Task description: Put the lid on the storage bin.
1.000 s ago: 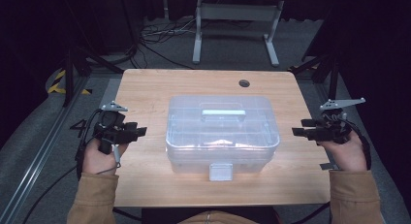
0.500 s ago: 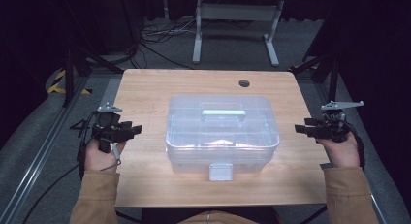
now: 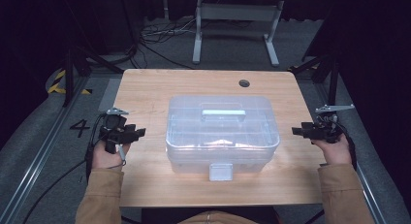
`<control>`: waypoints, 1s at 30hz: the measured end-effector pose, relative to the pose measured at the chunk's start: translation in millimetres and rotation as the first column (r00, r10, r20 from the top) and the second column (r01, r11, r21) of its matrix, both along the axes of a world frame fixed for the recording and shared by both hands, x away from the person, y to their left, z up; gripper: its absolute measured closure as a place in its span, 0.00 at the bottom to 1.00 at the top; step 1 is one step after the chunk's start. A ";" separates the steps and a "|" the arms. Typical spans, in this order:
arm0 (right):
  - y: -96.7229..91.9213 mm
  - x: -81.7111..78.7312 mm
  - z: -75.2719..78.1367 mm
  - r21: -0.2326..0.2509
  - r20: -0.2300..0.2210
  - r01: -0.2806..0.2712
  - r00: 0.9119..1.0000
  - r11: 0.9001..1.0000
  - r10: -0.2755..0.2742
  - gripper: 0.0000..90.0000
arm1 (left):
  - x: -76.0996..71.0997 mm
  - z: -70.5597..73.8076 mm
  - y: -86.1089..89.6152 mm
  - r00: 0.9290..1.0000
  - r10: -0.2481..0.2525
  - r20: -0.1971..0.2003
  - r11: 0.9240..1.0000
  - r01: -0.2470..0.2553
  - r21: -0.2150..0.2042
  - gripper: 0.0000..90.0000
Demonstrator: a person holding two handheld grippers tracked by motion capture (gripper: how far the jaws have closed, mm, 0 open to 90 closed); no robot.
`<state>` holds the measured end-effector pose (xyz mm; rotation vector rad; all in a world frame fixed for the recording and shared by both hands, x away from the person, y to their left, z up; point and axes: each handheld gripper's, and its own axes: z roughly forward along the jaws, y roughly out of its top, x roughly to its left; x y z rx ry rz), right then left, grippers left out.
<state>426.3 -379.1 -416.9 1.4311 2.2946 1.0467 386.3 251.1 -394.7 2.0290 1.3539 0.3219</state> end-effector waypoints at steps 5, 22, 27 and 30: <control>-0.4 3.0 -7.9 -0.008 -0.003 0.003 1.000 1.000 -0.003 0.46 | 2.8 -6.5 -1.1 1.000 -0.006 -0.014 1.000 0.006 0.014 0.59; 4.6 10.5 -29.1 -0.029 -0.036 -0.007 0.999 1.000 0.006 0.46 | 10.3 -26.0 -3.8 0.998 -0.008 -0.064 0.999 0.010 0.042 0.58; 6.4 12.4 -34.6 -0.042 -0.049 -0.013 0.999 0.999 0.010 0.46 | 13.3 -33.7 -7.1 0.996 -0.013 -0.092 0.998 0.018 0.053 0.58; 7.7 13.9 -37.7 -0.052 -0.064 -0.012 0.998 0.999 0.009 0.47 | 15.2 -36.9 -7.9 0.994 -0.016 -0.107 0.998 0.022 0.061 0.58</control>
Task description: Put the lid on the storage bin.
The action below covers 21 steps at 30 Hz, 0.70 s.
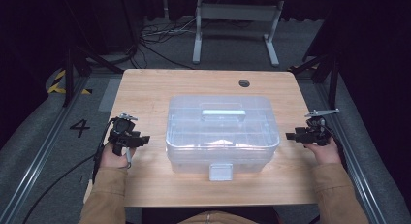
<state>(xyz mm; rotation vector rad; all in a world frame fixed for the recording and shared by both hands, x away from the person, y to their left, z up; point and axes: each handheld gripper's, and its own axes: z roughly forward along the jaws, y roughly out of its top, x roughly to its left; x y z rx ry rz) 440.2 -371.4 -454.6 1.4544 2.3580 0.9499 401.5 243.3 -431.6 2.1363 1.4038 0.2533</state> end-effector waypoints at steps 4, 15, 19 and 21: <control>2.6 2.7 -5.4 -0.016 -0.019 -0.007 1.000 1.000 0.007 0.48 | 1.9 -3.4 -1.2 1.000 -0.009 -0.020 1.000 0.009 0.018 0.58; 10.0 4.9 -17.5 -0.062 -0.036 -0.021 0.999 0.998 0.019 0.48 | 6.3 -13.1 -7.2 0.996 -0.051 -0.076 0.997 0.055 0.047 0.57; 12.3 5.2 -20.4 -0.079 -0.039 -0.029 0.999 0.996 0.026 0.48 | 7.2 -16.9 -9.3 0.994 -0.061 -0.093 0.995 0.068 0.075 0.57; 13.3 5.5 -21.6 -0.091 -0.043 -0.033 0.999 0.995 0.029 0.48 | 7.2 -17.4 -10.0 0.993 -0.059 -0.101 0.995 0.067 0.078 0.57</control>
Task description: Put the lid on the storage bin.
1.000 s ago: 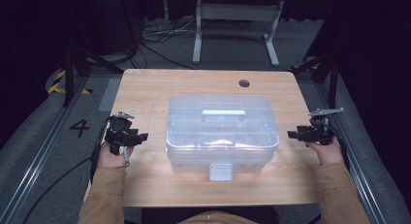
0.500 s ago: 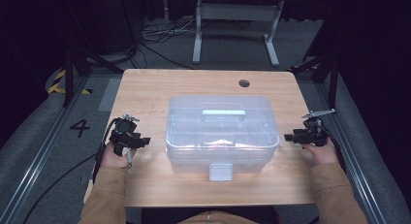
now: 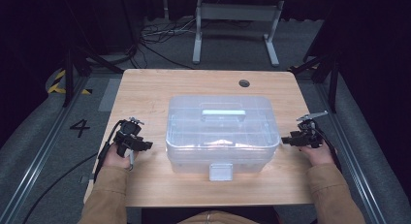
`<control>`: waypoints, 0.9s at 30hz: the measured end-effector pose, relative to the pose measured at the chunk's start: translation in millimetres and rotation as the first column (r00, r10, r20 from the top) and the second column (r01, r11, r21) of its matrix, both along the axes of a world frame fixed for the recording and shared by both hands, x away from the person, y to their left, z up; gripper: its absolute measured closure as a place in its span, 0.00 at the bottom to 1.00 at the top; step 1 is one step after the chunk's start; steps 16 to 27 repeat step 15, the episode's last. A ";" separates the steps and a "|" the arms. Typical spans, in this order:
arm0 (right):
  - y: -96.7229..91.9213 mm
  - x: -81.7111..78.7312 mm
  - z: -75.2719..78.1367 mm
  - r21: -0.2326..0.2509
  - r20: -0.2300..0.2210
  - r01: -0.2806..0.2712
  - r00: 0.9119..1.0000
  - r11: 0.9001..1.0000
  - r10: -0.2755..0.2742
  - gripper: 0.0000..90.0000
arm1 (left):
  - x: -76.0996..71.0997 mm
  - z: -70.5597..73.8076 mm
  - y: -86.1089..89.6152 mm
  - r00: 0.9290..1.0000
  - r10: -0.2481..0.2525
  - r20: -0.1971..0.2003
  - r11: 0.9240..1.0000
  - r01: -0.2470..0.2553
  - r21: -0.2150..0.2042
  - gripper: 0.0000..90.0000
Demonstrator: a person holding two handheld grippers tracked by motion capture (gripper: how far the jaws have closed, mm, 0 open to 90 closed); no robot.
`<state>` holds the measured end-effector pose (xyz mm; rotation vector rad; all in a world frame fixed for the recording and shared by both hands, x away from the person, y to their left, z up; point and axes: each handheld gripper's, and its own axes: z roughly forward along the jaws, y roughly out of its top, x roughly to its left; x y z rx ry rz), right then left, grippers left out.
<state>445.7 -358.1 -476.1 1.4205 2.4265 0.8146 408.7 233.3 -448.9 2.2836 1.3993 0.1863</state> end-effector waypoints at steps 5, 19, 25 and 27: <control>2.6 0.0 -2.4 -0.020 0.006 -0.007 1.000 1.000 0.007 0.48 | 1.6 -3.8 -3.1 0.999 -0.019 -0.027 0.999 0.020 0.029 0.56; 5.6 -0.5 -3.1 -0.049 0.027 -0.016 0.999 0.999 0.017 0.47 | 3.0 -9.0 -6.7 0.998 -0.026 -0.062 0.998 0.029 0.053 0.54; 5.6 -0.5 -3.1 -0.049 0.027 -0.016 0.999 0.999 0.017 0.47 | 3.0 -9.0 -6.7 0.998 -0.026 -0.062 0.998 0.029 0.053 0.54; 5.6 -0.5 -3.1 -0.049 0.027 -0.016 0.999 0.999 0.017 0.47 | 3.0 -9.0 -6.7 0.998 -0.026 -0.062 0.998 0.029 0.053 0.54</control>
